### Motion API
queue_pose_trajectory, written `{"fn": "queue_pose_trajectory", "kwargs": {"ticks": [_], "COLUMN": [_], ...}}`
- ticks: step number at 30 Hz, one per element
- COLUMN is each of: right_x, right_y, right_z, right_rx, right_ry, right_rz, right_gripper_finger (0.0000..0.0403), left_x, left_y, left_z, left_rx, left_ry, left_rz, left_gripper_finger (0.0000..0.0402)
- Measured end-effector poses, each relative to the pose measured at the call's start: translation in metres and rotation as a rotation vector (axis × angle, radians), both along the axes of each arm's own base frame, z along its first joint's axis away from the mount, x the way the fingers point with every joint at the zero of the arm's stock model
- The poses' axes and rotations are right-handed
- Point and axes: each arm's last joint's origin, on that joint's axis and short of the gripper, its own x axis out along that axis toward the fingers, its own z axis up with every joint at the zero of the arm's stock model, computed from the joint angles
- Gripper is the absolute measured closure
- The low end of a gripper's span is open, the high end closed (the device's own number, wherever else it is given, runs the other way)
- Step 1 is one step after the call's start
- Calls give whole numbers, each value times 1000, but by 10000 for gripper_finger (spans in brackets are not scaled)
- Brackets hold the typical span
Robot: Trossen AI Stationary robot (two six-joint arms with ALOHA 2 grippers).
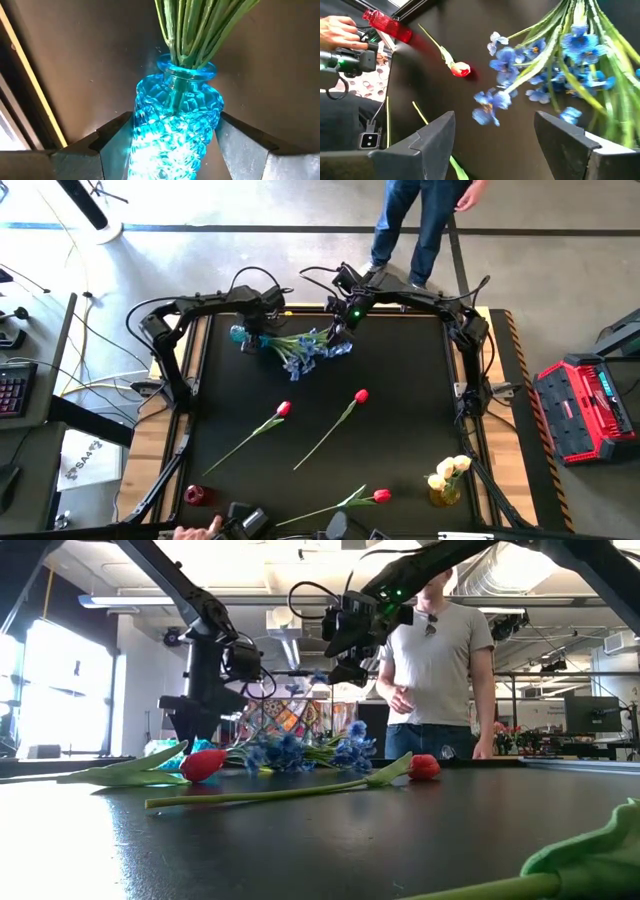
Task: Sort flowers into vase by color
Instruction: Adjust the blue vase on the top left of the table
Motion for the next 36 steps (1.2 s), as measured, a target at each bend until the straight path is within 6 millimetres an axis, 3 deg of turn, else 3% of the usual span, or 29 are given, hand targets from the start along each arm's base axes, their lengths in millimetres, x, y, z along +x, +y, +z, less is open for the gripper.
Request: {"fn": "queue_pose_trajectory", "kwargs": {"ticks": [13,20,28,36], "right_x": [6,6,-14,-39], "right_y": [9,12,10,9], "right_z": [0,3,40,72], "right_rx": [25,36,-26,-58], "right_ry": [14,22,-50,-105], "right_rz": [-4,-16,-52,-89], "right_gripper_finger": [144,144,144,144], "left_x": [2,15,21,37], "left_y": [-11,-11,-9,-34], "left_z": [-10,3,39,42], "left_rx": [0,-9,-50,-97], "left_ry": [-20,-126,-465,-472], "left_rz": [57,146,336,288], "left_gripper_finger": [179,184,190,191]}}
